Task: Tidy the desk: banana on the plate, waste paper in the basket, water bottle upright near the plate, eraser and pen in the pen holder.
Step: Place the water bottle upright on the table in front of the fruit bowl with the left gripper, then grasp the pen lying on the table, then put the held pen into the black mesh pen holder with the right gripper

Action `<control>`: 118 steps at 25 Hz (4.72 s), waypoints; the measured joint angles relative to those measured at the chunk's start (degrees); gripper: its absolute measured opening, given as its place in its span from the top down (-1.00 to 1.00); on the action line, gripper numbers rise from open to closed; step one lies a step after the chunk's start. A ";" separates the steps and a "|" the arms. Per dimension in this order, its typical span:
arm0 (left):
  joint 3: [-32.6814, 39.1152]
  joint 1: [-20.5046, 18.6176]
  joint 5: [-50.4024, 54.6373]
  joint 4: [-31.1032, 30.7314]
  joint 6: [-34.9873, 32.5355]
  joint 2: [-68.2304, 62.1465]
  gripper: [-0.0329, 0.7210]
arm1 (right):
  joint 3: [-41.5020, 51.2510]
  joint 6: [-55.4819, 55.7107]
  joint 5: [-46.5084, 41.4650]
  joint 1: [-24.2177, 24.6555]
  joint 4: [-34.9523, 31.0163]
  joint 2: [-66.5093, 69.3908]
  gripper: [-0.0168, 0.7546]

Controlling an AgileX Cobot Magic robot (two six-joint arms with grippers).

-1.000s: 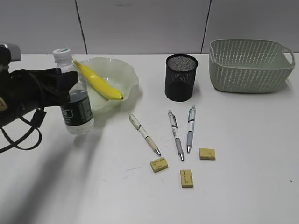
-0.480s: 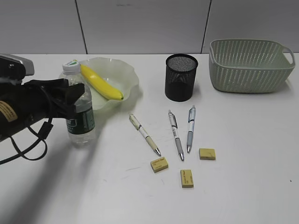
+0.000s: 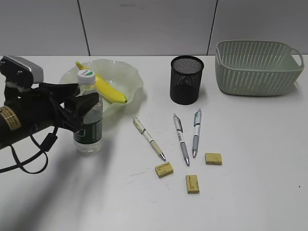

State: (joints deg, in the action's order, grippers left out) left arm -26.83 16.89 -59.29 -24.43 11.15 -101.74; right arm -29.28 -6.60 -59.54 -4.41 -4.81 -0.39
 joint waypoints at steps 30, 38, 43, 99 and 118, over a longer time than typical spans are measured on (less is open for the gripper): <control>-5.94 0.00 112.58 10.19 9.39 78.62 -0.30 | 0.00 0.04 0.00 0.00 0.12 0.00 -0.06; -4.73 0.00 119.19 14.60 6.53 96.91 -0.26 | -0.60 -5.32 1.33 0.00 -6.03 5.28 -0.06; -4.13 0.00 119.94 18.38 1.82 99.17 -0.20 | -1.12 -15.46 10.43 0.00 -17.10 17.41 -0.06; -4.07 -8.28 120.14 17.80 1.50 102.11 -0.10 | -62.28 27.01 7.68 -19.47 2.89 119.93 0.73; -4.07 -8.28 120.14 17.85 1.50 102.11 -0.10 | -55.81 22.35 68.73 -19.51 21.47 116.39 0.73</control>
State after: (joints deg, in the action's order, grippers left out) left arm -30.90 8.61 60.85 -6.57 12.65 0.37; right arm -85.09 15.75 9.19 -23.91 16.66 116.00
